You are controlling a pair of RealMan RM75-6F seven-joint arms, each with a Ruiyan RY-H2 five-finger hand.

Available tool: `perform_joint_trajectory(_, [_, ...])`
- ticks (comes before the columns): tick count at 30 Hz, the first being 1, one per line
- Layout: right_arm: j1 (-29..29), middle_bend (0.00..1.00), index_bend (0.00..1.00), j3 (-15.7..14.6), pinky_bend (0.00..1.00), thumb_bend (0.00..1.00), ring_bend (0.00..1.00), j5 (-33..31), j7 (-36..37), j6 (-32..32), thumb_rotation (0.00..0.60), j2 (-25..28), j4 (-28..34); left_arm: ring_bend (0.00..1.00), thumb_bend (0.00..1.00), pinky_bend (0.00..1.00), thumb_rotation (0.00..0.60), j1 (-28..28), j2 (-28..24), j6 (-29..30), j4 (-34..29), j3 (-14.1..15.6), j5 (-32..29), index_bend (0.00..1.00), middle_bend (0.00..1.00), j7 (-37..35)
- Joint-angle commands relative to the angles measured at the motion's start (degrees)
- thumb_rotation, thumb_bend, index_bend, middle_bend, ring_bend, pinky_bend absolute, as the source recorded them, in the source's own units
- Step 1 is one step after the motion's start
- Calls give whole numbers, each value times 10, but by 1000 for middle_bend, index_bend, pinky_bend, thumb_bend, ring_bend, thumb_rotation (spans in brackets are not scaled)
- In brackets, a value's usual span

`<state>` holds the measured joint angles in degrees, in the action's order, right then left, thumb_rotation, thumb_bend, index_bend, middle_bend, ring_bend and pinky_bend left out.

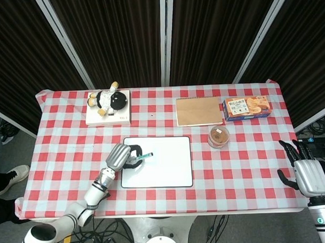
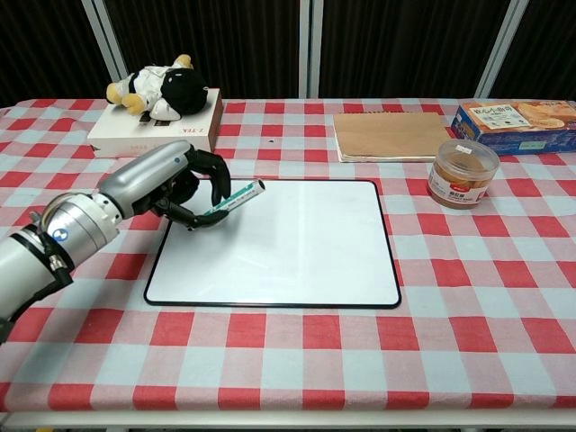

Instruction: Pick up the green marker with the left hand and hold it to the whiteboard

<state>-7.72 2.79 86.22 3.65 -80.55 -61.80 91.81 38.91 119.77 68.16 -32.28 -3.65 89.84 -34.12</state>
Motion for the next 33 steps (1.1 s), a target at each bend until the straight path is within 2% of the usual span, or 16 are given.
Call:
perform_joint_trajectory(1, [0, 149, 58, 0, 0, 272, 0, 0, -1, 0, 600, 1, 1, 828, 399, 854, 600, 2, 8, -2, 12, 1, -1, 623, 613, -5])
perform_joint_trajectory(16, [16, 149, 58, -3, 0, 270, 0, -3, -4, -17, 600, 13, 9, 828, 400, 852, 600, 44, 62, -16, 35, -5, 1, 620, 612, -12])
perform_joint_trajectory(20, [21, 149, 58, -3, 0, 272, 0, -4, -2, -23, 600, 17, 11, 826, 400, 853, 600, 61, 67, 1, 32, -8, 10, 616, 612, 0])
perform_joint_trajectory(26, [18, 150, 58, -2, 0, 269, 0, 3, 4, -20, 600, 15, 5, 826, 400, 853, 600, 50, 21, 32, -25, -4, 16, 615, 612, 17])
perform_joint_trajectory(30, [13, 149, 58, -2, 0, 269, 0, 7, 13, -14, 600, 8, -2, 826, 399, 852, 600, 30, -18, 29, -76, 9, 13, 615, 612, 41])
perform_joint_trajectory(33, [11, 149, 58, -2, 0, 271, 0, 9, 13, -12, 600, 6, -4, 826, 399, 853, 600, 20, -29, 18, -90, 14, 6, 615, 611, 51])
